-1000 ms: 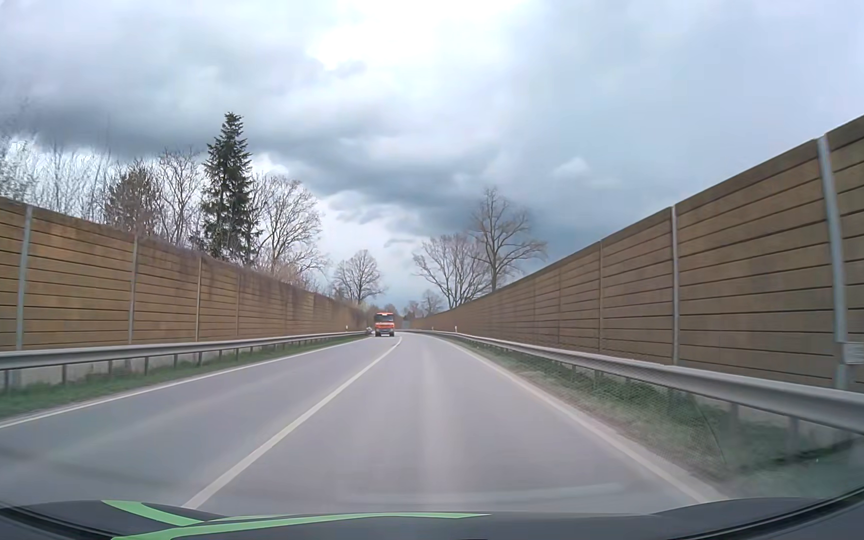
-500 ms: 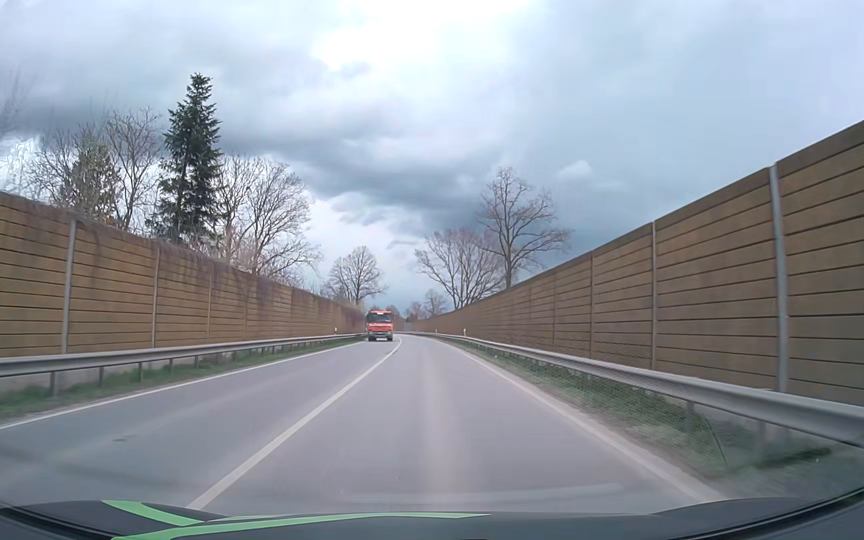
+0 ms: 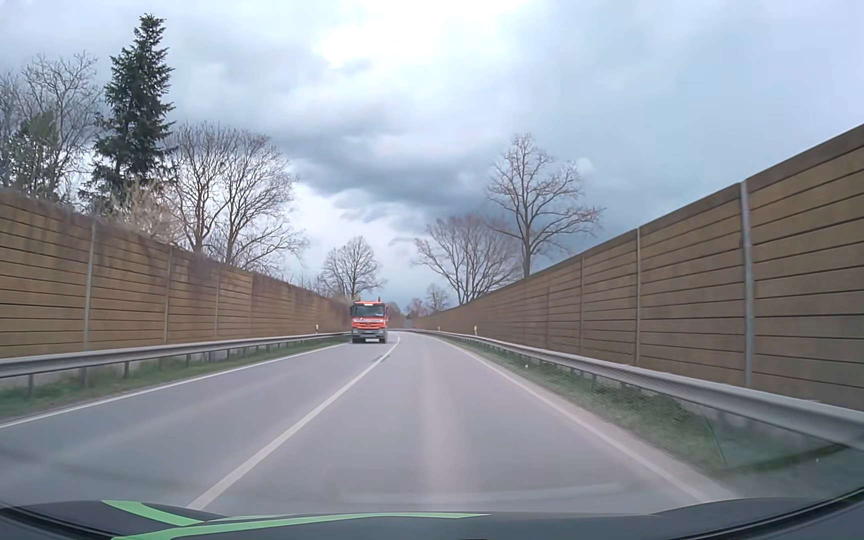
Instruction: Follow the waypoints while adhering to traffic rules and regulations
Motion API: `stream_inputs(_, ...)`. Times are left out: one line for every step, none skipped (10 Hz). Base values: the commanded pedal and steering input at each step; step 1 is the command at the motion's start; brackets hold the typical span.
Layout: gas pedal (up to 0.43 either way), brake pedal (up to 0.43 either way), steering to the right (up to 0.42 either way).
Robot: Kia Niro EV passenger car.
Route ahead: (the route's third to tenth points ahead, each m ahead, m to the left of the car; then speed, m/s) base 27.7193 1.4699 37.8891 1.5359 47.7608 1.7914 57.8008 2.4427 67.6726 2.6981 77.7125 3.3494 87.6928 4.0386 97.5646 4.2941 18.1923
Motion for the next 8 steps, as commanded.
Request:
stream_inputs(0.331,0.0,-0.001)
stream_inputs(0.331,0.0,-0.001)
stream_inputs(0.331,0.0,-0.001)
stream_inputs(0.319,0.0,-0.001)
stream_inputs(0.319,0.0,-0.001)
stream_inputs(0.319,0.0,-0.001)
stream_inputs(0.311,0.0,-0.001)
stream_inputs(0.311,0.0,-0.001)
